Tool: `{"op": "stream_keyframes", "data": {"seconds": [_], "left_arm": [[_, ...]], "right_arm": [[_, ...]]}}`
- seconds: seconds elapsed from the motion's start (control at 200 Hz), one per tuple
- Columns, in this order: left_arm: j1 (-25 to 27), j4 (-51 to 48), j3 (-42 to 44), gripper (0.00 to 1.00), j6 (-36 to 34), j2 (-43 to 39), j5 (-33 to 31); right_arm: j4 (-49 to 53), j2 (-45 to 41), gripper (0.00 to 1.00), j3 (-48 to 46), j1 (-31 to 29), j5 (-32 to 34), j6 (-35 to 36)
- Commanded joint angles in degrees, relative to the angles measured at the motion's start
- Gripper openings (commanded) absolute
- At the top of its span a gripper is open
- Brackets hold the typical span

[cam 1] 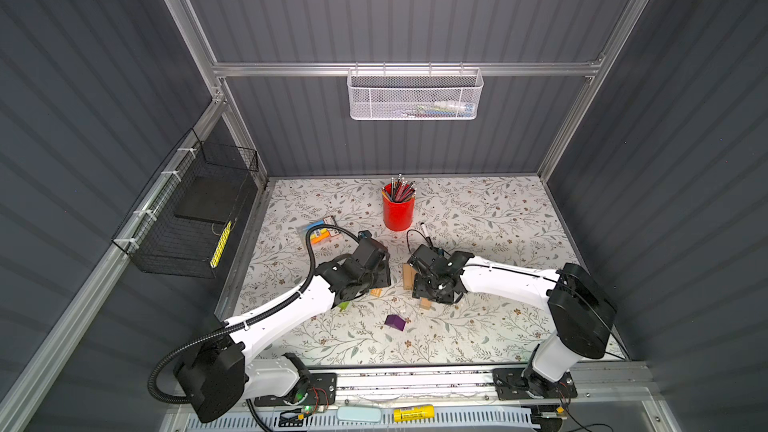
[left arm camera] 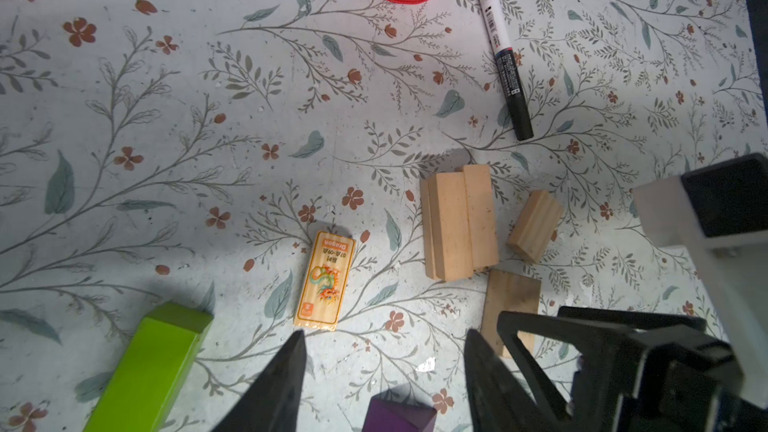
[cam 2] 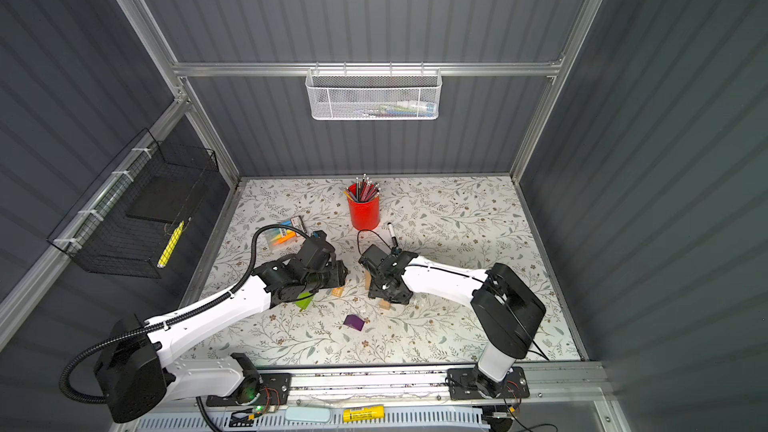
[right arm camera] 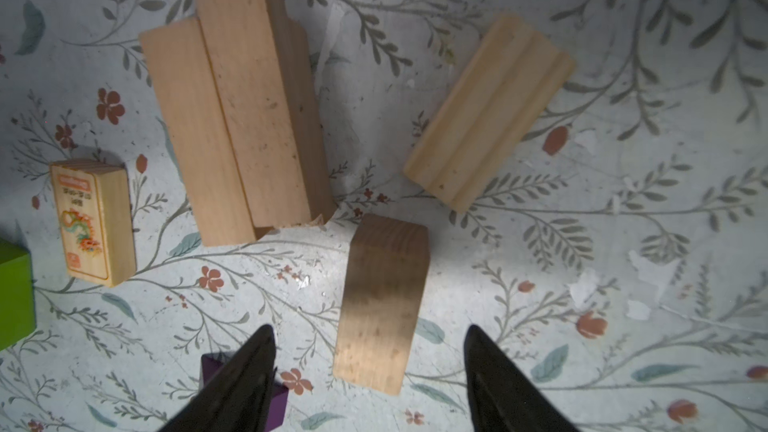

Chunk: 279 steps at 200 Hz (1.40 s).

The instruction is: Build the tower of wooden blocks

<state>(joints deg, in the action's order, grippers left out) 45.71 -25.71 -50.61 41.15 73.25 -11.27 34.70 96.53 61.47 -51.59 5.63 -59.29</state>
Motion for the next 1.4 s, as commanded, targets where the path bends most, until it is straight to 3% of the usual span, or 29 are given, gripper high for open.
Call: {"op": "stream_keyframes", "data": {"seconds": [0.0, 0.35, 0.7, 0.996, 1.391], "left_arm": [[0.0, -2.0, 0.6, 0.61, 0.6, -1.2, -2.1], [0.0, -2.0, 0.4, 0.63, 1.0, -0.7, -2.8], [0.0, -2.0, 0.2, 0.63, 1.0, -0.7, -3.0], [-0.4, -2.2, -0.5, 0.64, 0.6, -2.6, -3.0], [-2.5, -5.1, -0.8, 0.65, 0.8, -5.6, -6.4]], "right_arm": [[-0.3, 1.7, 0.68, 1.9, -0.6, 1.5, -1.3], [-0.2, 5.1, 0.52, 2.2, -0.5, 3.1, -0.9], [-0.3, 2.8, 0.35, 1.6, -0.6, 3.9, 0.6], [5.2, -3.6, 0.32, 4.3, -0.5, 7.5, 4.5], [8.0, 3.9, 0.31, 17.2, 3.2, -1.1, 14.4]]}}
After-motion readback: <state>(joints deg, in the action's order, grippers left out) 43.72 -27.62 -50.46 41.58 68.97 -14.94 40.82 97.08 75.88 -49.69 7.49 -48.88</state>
